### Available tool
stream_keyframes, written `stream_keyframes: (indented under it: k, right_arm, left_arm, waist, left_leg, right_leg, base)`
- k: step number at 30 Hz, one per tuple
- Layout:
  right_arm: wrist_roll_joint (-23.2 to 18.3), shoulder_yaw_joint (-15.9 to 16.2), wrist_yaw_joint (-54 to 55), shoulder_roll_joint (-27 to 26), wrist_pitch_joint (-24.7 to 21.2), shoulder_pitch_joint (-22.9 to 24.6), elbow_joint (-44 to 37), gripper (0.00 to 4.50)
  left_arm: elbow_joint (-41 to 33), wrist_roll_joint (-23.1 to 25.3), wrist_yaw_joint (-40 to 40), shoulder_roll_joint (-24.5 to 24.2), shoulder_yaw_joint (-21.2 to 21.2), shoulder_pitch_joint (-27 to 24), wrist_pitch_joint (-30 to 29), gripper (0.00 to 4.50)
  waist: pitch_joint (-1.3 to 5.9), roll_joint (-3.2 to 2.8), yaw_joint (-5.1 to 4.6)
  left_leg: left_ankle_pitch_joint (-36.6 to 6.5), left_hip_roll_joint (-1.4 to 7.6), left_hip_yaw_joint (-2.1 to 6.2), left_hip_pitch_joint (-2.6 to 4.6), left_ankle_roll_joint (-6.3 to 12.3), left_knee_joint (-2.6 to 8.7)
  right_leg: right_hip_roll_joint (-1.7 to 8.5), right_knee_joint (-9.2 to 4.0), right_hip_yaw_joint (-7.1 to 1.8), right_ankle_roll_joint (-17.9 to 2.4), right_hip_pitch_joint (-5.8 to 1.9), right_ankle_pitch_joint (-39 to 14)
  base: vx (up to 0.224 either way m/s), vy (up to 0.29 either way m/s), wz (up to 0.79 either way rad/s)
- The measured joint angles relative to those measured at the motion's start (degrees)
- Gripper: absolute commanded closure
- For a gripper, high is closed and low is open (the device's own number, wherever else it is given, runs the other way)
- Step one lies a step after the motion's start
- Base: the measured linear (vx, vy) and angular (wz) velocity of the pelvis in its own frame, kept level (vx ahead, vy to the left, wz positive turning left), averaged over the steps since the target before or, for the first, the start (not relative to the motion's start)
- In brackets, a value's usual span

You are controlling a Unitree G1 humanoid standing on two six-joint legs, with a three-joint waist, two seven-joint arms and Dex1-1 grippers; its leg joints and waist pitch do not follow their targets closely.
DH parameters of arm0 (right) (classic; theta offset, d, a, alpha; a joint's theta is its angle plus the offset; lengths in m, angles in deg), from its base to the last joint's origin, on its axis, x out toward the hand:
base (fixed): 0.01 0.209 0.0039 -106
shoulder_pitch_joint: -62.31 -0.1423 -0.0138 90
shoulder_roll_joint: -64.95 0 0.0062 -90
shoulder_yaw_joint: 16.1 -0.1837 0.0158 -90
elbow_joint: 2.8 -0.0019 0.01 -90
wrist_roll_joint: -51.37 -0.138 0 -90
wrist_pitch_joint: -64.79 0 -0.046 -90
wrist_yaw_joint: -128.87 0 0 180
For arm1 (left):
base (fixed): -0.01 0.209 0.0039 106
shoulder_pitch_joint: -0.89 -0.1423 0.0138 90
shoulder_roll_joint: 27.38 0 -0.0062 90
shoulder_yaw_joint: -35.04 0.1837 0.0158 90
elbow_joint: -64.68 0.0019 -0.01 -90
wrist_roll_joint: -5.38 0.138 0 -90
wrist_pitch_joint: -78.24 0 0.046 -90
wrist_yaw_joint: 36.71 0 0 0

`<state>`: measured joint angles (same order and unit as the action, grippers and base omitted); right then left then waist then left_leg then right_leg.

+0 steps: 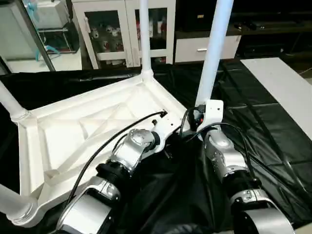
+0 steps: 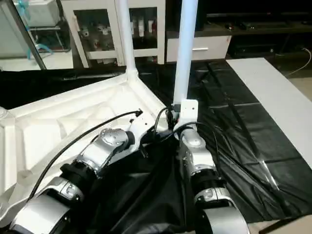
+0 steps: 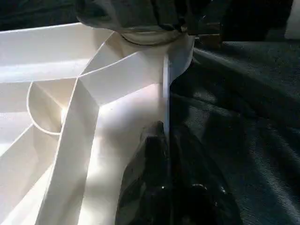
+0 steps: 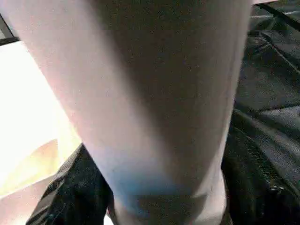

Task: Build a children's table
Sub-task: Rotate leg to tighten

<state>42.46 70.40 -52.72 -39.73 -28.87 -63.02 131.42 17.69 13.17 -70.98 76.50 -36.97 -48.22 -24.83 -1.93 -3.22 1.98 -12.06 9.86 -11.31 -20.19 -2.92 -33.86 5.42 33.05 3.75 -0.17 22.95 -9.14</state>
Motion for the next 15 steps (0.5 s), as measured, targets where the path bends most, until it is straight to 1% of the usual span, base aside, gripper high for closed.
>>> stream_keyframes:
  k: [1,2,3,4,5,6,7,9,11,13,14,15]
  right_arm:
    - [0.0,-0.1,-0.7,0.0,0.4,0.1,0.0,1.82]
    - [0.0,-0.2,-2.6,0.1,1.4,0.5,-0.1,1.26]
    - [-0.1,-0.1,-4.5,0.3,2.2,1.4,-0.6,1.12]
    - [-0.3,0.3,-7.0,0.3,3.0,2.3,-1.2,1.12]
    - [-0.4,1.2,-9.1,0.3,3.7,3.1,-1.6,0.92]
    - [-0.6,1.7,-10.6,0.6,4.0,3.8,-2.4,0.92]
    - [-1.1,2.3,-13.1,1.4,3.7,4.7,-3.6,0.78]
    - [-2.5,4.1,-19.3,3.5,2.9,7.1,-6.6,0.67]
    - [-2.9,5.6,-25.7,6.2,1.2,9.5,-10.4,0.37]
    - [-3.6,7.2,-30.7,8.6,-0.4,11.2,-13.4,0.37]
    - [-4.5,8.7,-35.3,11.5,-1.7,13.7,-17.8,0.37]
    - [-5.0,10.0,-38.7,13.3,-2.3,15.4,-20.3,0.37]
  left_arm:
    - [-0.1,0.0,-0.2,-0.3,0.2,-0.1,0.5,4.5]
    - [-0.8,0.0,-1.1,-1.1,0.5,-0.5,1.1,4.5]
    - [-1.4,-0.1,-2.5,-2.1,0.8,-1.1,2.0,4.5]
    - [-2.0,-0.1,-3.4,-3.1,0.8,-1.7,3.1,4.5]
    - [-2.1,-0.1,-4.4,-4.4,0.8,-2.0,3.9,4.5]
    - [-2.3,-0.2,-5.2,-5.1,0.7,-2.3,4.5,4.5]
    - [-3.2,-0.2,-6.7,-6.1,0.8,-2.9,4.9,4.5]
    - [-5.2,-1.0,-10.4,-8.2,0.7,-4.4,5.6,4.5]
    - [-7.3,-2.1,-14.3,-10.3,0.8,-5.7,6.0,4.5]
    - [-8.9,-3.0,-17.4,-11.8,0.9,-6.7,6.0,4.5]
    - [-11.1,-4.2,-20.9,-13.5,1.2,-8.0,6.1,4.5]
    - [-12.6,-5.1,-23.6,-15.0,1.4,-9.2,6.4,4.5]
  waist:
    - [0.0,0.0,0.01]
    - [0.0,0.0,0.02]
    - [-0.01,0.01,-0.01]
    - [-0.01,0.01,-0.12]
    - [-0.01,0.01,-0.26]
    - [-0.01,0.0,-0.23]
    - [-0.01,0.01,-0.22]
    - [-0.01,0.0,-0.07]
    - [-0.02,0.0,0.06]
    - [-0.03,0.03,0.14]
    - [-0.04,0.05,0.39]
    - [-0.04,0.04,0.55]
  left_leg:
    - [0.0,0.01,0.0,-0.01,0.0,0.02]
    - [0.0,0.02,0.0,-0.07,0.0,0.06]
    - [0.0,0.03,0.0,-0.09,0.0,0.12]
    - [0.0,0.05,0.0,-0.19,0.0,0.19]
    - [0.0,0.1,0.05,-0.26,0.0,0.22]
    - [0.0,0.14,0.07,-0.26,0.0,0.27]
    - [0.0,0.15,0.07,-0.23,0.0,0.32]
    - [0.0,0.17,0.08,-0.22,-0.01,0.35]
    - [0.0,0.17,0.08,-0.23,0.0,0.32]
    - [0.0,0.17,0.05,-0.23,0.0,0.27]
    - [0.0,0.17,0.05,-0.28,0.0,0.27]
    - [0.0,0.16,0.04,-0.25,0.01,0.27]
  right_leg:
    - [0.0,0.0,0.01,0.0,0.02,0.0]
    - [-0.01,0.0,0.04,0.0,0.08,0.0]
    - [-0.02,0.0,0.05,0.0,0.12,0.0]
    - [-0.05,0.01,0.05,0.0,0.13,0.0]
    - [-0.13,0.04,0.06,0.0,0.14,0.0]
    - [-0.14,0.04,0.12,0.1,0.15,0.0]
    - [-0.14,0.03,0.15,0.1,0.21,0.0]
    - [-0.15,0.03,0.17,0.1,0.25,-0.1]
    - [-0.15,0.02,0.17,0.1,0.25,-0.1]
    - [-0.14,0.01,0.13,0.1,0.25,-0.2]
    - [-0.13,-0.03,0.13,0.1,0.26,-0.2]
    - [-0.13,-0.02,0.12,0.1,0.23,-0.3]
  base:
    - [0.0,0.0,0.0]
    - [0.0,0.0,0.0]
    - [0.0,0.0,0.0]
    - [0.0,0.0,0.0]
    - [0.0,0.0,0.0]
    - [0.0,0.0,0.0]
    - [0.0,0.0,0.0]
    - [0.0,0.0,0.0]
    - [0.0,0.0,0.0]
    - [0.0,0.0,0.0]
    - [0.0,0.0,0.0]
    - [0.0,0.0,0.0]
